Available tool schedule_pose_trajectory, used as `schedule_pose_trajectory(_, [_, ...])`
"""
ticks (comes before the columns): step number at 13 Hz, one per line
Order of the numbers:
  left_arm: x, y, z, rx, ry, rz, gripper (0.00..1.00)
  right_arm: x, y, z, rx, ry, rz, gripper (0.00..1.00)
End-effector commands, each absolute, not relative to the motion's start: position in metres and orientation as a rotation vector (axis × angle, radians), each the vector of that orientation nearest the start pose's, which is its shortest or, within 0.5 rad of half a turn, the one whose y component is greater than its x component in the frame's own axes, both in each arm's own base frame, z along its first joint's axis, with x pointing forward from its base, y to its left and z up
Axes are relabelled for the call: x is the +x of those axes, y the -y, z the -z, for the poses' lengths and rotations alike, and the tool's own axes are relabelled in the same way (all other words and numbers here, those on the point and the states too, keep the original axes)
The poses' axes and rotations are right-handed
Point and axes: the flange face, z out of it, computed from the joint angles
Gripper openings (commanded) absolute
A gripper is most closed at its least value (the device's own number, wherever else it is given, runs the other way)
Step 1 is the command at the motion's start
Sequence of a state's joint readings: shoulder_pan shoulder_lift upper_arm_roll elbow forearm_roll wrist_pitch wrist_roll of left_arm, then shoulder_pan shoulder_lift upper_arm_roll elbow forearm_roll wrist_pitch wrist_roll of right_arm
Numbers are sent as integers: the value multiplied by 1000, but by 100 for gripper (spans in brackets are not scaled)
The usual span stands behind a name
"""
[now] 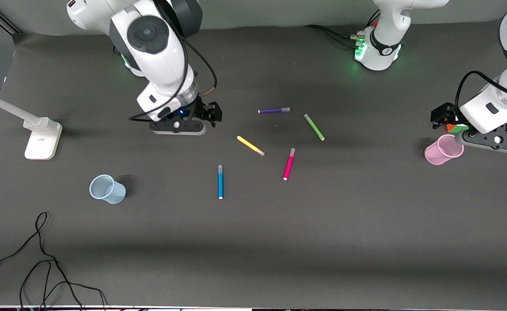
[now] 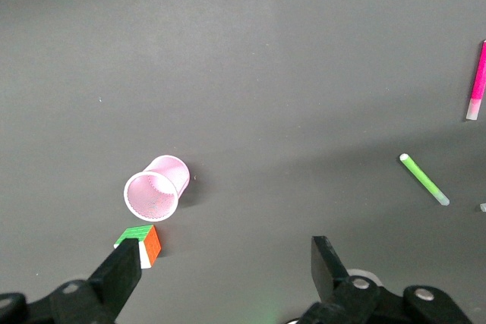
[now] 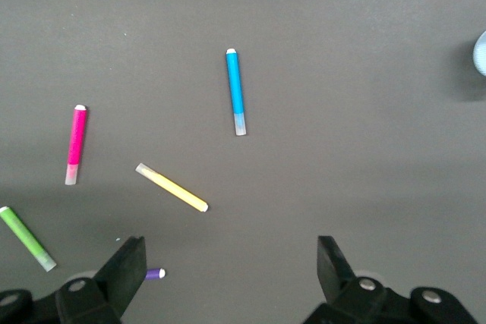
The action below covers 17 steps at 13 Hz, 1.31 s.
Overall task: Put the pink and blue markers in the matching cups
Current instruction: 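Reach the right gripper to the blue marker while the left gripper reaches the pink marker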
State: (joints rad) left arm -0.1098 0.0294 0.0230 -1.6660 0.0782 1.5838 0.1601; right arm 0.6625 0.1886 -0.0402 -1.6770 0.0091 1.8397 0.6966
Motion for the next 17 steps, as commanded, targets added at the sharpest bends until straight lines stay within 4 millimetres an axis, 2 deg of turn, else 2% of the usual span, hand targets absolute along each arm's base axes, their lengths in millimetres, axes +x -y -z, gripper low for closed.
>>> schedule_pose_trajectory(1, [554, 42, -568, -3040, -386, -185, 100, 497, -360, -452, -3146, -123, -25, 100])
schedule_pose_trajectory(3, [551, 45, -564, -3060, -386, -218, 100, 492, -357, -420, -3139, -122, -9, 100])
schedule_pose_trajectory(6, [541, 86, -561, -3046, -312, -286, 100, 494, -362, -377, -3136, -115, 5, 100])
schedule_pose_trajectory(9, [535, 130, -554, -3021, -417, -301, 100, 505, -368, -329, -3139, -123, 19, 100])
schedule_pose_trajectory(11, [538, 154, -535, -3030, -473, -336, 100, 508, -371, -305, -3142, -125, 20, 100])
schedule_pose_trajectory(14, [556, 174, -490, -3133, -492, -390, 99, 511, -372, -269, -3150, -129, 15, 100])
schedule_pose_trajectory(15, [559, 192, -476, -3128, -533, -388, 98, 513, -372, -258, -3145, -132, 27, 100])
schedule_pose_trajectory(17, [563, 216, -446, -3123, -561, -358, 98, 516, -371, -237, -3141, -135, 41, 100])
